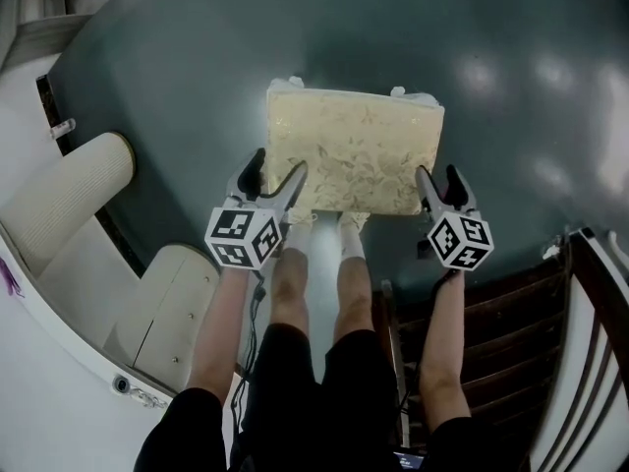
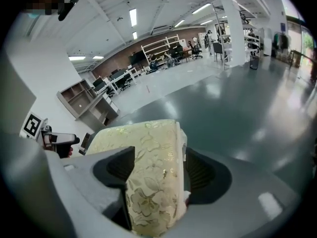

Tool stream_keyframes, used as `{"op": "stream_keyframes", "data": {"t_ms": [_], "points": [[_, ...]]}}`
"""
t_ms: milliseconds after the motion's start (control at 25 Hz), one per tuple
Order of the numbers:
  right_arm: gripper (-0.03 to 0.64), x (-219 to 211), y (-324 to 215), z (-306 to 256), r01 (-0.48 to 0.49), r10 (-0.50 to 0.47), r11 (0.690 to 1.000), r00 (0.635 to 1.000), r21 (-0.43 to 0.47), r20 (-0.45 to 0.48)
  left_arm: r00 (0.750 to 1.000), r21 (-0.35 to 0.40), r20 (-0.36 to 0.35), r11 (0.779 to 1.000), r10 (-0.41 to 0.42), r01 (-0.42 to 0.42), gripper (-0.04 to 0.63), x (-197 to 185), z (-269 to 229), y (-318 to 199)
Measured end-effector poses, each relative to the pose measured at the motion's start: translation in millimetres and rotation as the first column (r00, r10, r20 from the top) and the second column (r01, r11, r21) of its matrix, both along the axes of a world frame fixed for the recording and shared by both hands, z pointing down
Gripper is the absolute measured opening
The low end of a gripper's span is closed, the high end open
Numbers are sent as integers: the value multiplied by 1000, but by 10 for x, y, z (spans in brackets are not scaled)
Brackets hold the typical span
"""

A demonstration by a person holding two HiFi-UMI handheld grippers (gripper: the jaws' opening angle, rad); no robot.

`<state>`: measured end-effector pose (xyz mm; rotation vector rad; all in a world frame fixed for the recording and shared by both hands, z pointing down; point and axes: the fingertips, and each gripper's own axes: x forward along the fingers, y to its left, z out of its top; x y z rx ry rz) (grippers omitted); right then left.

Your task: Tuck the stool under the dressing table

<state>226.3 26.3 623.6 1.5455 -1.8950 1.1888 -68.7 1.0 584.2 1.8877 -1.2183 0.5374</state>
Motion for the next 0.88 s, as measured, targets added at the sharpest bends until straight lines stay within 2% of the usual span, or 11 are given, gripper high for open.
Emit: {"op": "stream_keyframes", "data": {"t_ms": [80,160,320,440,600,880], "points": [[336,36,-36,101,-23,23,1000,999,0,27,1000,-4,-21,1000,-19,19,395,-34,101,-50],[356,45,-53,208,-27,28,1000,999,-13,45,1000,-17,-14,1000,-21,21,407,-69,213,-70],[373,19,-59,370,-14,17,999,998,-35,65,1000,-41,-7,999,-10,9,417,-102,404,-78],[380,15,-60,431,-24,29,999,993,-43,113,1000,-61,-20,998,-6,5,422,-85,537,-81],[393,12,-77,484,-3,6,1000,986,-22,166,999,-83,-30,997,-12,9,422,-66,724,-58],[442,39,-103,611,4,-11,1000,962,28,274,998,-36,-53,999,-23,21,425,-67,845,-48]]}}
